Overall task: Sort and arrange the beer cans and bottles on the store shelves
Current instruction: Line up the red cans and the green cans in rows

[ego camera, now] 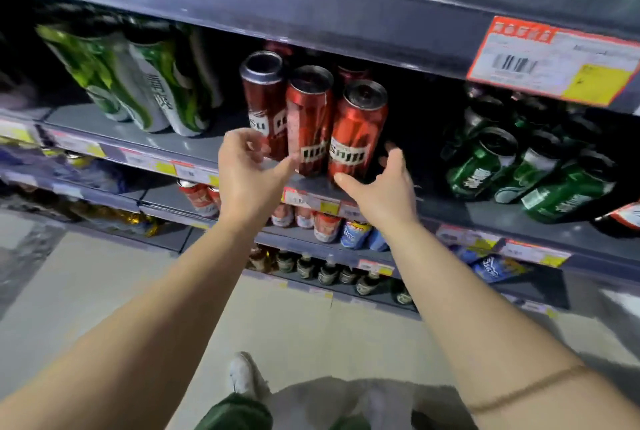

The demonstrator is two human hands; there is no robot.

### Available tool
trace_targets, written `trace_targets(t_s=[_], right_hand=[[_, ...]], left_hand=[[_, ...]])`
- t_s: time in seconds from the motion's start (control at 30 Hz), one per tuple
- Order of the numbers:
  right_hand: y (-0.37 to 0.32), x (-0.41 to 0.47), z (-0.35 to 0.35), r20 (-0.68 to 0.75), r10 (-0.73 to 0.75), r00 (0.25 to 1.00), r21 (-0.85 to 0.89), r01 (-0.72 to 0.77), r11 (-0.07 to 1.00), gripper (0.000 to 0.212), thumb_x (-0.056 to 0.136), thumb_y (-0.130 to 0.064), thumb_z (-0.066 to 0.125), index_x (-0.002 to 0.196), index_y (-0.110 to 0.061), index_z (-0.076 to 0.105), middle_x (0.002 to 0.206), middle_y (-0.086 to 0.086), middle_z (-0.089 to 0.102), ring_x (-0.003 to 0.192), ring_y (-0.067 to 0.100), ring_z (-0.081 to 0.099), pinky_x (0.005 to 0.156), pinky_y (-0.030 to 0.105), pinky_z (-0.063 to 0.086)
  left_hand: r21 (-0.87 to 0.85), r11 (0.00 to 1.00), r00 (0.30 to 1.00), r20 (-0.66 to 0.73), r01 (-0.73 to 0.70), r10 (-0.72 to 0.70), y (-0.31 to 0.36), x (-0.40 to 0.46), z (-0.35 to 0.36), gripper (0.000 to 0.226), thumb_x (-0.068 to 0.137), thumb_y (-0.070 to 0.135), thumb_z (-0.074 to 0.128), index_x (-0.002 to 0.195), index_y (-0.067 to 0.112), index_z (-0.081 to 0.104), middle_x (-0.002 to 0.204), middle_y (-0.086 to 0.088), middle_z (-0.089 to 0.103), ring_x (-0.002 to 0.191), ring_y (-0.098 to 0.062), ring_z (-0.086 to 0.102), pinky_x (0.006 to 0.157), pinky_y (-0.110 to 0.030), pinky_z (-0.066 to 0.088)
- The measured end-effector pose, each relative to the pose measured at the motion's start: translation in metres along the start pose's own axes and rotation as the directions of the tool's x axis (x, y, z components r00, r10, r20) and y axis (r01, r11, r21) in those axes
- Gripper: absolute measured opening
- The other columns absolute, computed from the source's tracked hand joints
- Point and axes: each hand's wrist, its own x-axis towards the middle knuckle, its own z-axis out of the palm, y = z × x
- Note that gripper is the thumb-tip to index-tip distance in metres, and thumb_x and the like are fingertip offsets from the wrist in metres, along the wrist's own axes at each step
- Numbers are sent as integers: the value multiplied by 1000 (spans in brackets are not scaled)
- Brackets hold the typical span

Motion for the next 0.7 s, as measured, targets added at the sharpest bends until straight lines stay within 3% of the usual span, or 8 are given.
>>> trace_targets(t_s=[0.1,0.13,0.17,0.23,0.33,0.43,0.6,0.7], right_hand=[[-3,6,23,-106,29,994,-2,-29,1000,53,72,-46,77,105,-22,42,107,-3,51,106,23,54,75,30,35],[-3,7,28,-153,33,988,-4,-34,999,50,72,-45,77,101,-23,42,104,-5,51,100,21,54,73,29,34],[-3,8,32,-198,38,979,-4,-39,999,48,72,-45,76,98,-24,42,101,-6,52,96,19,53,72,29,34],[-1,8,40,-271,52,961,27,-46,999,47,71,-46,76,96,-26,42,101,-6,56,92,16,54,71,29,35],[0,8,50,-367,78,927,63,-59,996,49,68,-47,76,97,-24,44,101,-2,60,90,19,57,71,31,39],[-5,10,56,-427,87,900,53,-71,996,55,66,-49,77,96,-23,39,99,-5,55,87,18,55,74,35,42],[-3,16,57,-402,84,912,43,-73,996,58,62,-50,80,98,-21,45,103,-4,57,91,16,53,75,33,42],[4,22,52,-329,62,942,51,-48,998,59,58,-46,83,101,-29,46,105,-6,59,95,13,57,78,31,44]], left_hand=[[23,999,994,102,46,-49,-18,32,-11,99,61,43,89,141,20,36,134,1,49,119,-7,49,97,-21,43],[4,1000,988,155,15,-15,-21,43,-12,105,60,40,90,144,18,32,136,3,48,120,2,47,95,-11,40],[-38,999,979,201,-33,40,-24,53,-12,103,58,35,92,141,18,34,130,6,52,111,13,49,87,-2,39],[-121,990,946,306,-77,111,-27,75,-9,89,58,22,93,129,20,40,116,14,58,98,20,54,81,-1,42],[-130,990,900,426,-44,96,-32,100,-6,71,61,19,92,121,13,56,104,7,70,94,2,65,90,-24,52],[-176,983,889,443,-45,120,-43,111,-7,64,65,21,90,120,11,60,99,8,72,86,5,66,79,-13,49],[-251,967,869,471,-31,150,-52,112,-7,69,66,16,89,125,17,54,103,12,70,95,5,64,84,-13,47],[-276,961,781,606,30,150,-50,121,-7,92,58,15,91,137,13,45,115,3,68,107,-5,64,96,-26,48]])
